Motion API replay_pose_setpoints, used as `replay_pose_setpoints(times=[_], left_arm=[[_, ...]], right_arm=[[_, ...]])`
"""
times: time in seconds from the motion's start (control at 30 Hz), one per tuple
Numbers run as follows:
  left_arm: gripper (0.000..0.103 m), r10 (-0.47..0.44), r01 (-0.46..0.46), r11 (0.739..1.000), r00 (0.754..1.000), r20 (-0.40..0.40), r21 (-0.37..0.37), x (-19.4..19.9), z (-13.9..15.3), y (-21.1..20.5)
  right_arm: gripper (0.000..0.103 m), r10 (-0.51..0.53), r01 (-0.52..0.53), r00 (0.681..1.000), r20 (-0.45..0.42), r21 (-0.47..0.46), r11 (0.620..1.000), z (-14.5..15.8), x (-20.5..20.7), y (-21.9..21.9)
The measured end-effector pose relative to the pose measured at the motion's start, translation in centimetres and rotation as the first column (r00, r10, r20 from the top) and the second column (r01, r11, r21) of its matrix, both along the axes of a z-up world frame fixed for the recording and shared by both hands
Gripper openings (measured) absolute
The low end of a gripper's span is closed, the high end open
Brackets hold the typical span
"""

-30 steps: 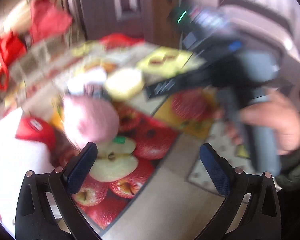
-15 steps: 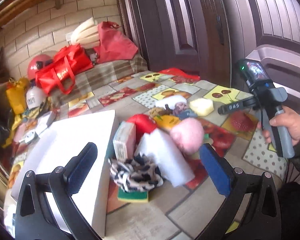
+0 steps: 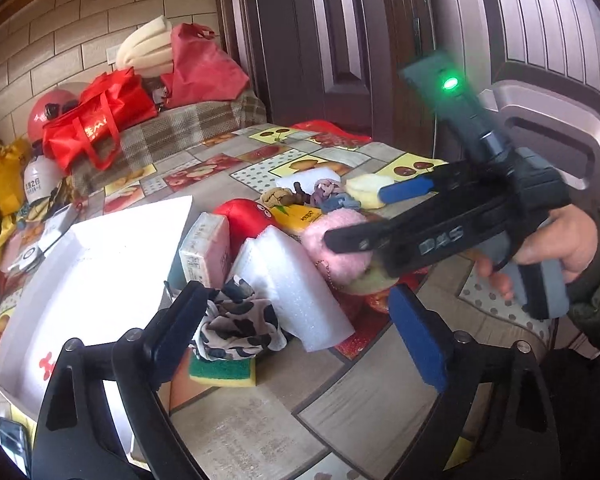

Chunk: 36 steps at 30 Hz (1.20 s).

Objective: Organize soft objects
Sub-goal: 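Grasp the white foam strip with the left tool while the right tool grasps the pink fluffy ball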

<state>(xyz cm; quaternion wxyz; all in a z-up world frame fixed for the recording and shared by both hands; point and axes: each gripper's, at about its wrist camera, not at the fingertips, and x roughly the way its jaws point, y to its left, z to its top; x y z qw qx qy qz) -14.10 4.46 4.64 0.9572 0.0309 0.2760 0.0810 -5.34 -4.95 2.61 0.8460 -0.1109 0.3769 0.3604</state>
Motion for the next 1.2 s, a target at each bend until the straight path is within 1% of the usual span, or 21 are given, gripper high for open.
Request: replay_pose_setpoints(times=[0.03, 0.07, 0.1, 0.13, 0.2, 0.27, 0.33, 0.37, 0.43, 0.47, 0.53, 0.6, 0.7, 0.77, 0.9, 1.03, 1.13, 1.2], left_arm=[[0.093, -0.003, 0.003, 1.000, 1.000, -0.004, 0.001, 0.1, 0.0, -0.1], [0.093, -0.011, 0.011, 1.000, 1.000, -0.009, 0.003, 0.3, 0.0, -0.2], [0.093, -0.016, 0.016, 1.000, 1.000, -0.013, 0.007, 0.6, 0.1, -0.3], [0.093, -0.022, 0.022, 1.000, 1.000, -0.020, 0.010, 1.0, 0.1, -0.4], [0.093, -0.022, 0.023, 1.000, 0.999, -0.048, 0.018, 2.1, -0.2, -0.4], [0.093, -0.024, 0.024, 1.000, 0.997, -0.072, 0.007, 3.2, -0.4, -0.3], [0.093, -0.038, 0.037, 0.999, 0.996, -0.085, -0.013, 4.1, -0.6, -0.4], [0.093, -0.050, 0.049, 0.999, 0.995, -0.087, -0.012, 4.5, -0.6, -0.7], [0.093, -0.061, 0.063, 0.998, 0.994, -0.093, 0.020, 5.0, -0.4, -1.6], [0.089, -0.068, 0.072, 0.997, 0.993, -0.099, 0.030, 5.2, -0.5, -2.0], [0.047, -0.090, 0.093, 0.995, 0.986, -0.141, 0.019, 5.5, -1.1, -2.3], [0.047, -0.062, 0.071, 0.996, 0.986, -0.152, 0.060, 5.5, -1.5, -2.7], [0.047, -0.048, 0.056, 0.997, 0.986, -0.161, 0.047, 5.7, -1.4, -2.5], [0.047, -0.028, 0.037, 0.998, 0.986, -0.163, 0.054, 5.8, -1.4, -2.4], [0.047, 0.030, -0.021, 0.997, 0.991, -0.134, 0.072, 5.6, -1.4, -1.9], [0.047, 0.069, -0.063, 0.997, 0.991, -0.119, 0.053, 5.4, -1.4, -0.8], [0.047, 0.057, -0.052, 0.998, 0.988, -0.143, 0.039, 5.8, -1.9, -0.7], [0.047, 0.029, -0.020, 0.998, 0.987, -0.159, 0.059, 6.1, -2.1, -1.4]], right_arm=[[0.100, 0.001, -0.001, 1.000, -0.010, -0.025, 1.000, -0.5, 0.3, 0.6], [0.095, 0.013, -0.015, 0.999, -0.036, -0.046, 0.999, -1.4, 0.8, 1.1], [0.073, 0.032, -0.035, 0.997, -0.069, -0.044, 0.998, -2.1, 1.2, 1.4], [0.061, 0.049, -0.052, 0.993, -0.109, -0.022, 0.998, -2.2, 1.3, 1.4], [0.060, 0.028, -0.022, 0.992, -0.121, 0.051, 0.998, -1.6, 1.6, 0.0], [0.060, -0.021, 0.030, 0.994, -0.109, 0.080, 0.996, -1.2, 2.1, -1.9], [0.061, -0.077, 0.090, 0.990, -0.122, 0.104, 0.991, -1.0, 2.5, -3.6], [0.061, -0.120, 0.137, 0.983, -0.138, 0.116, 0.984, -1.1, 3.1, -4.7], [0.061, -0.157, 0.182, 0.972, -0.174, 0.137, 0.974, -1.2, 3.9, -6.0], [0.061, -0.163, 0.194, 0.967, -0.194, 0.149, 0.970, -1.4, 4.0, -6.5], [0.061, -0.167, 0.201, 0.964, -0.208, 0.156, 0.967, -1.4, 3.9, -6.6], [0.061, -0.160, 0.194, 0.965, -0.208, 0.154, 0.969, -1.4, 3.5, -6.6], [0.061, -0.156, 0.188, 0.967, -0.203, 0.151, 0.970, -1.5, 3.5, -6.2], [0.061, -0.158, 0.192, 0.965, -0.211, 0.154, 0.969, -1.5, 3.5, -6.3], [0.062, -0.167, 0.208, 0.957, -0.236, 0.163, 0.964, -1.9, 3.7, -6.7], [0.062, -0.164, 0.206, 0.958, -0.236, 0.162, 0.965, -2.0, 3.7, -6.6], [0.062, -0.162, 0.203, 0.958, -0.235, 0.162, 0.966, -2.0, 3.7, -6.6], [0.062, -0.161, 0.202, 0.958, -0.238, 0.161, 0.966, -2.0, 3.7, -6.5]])
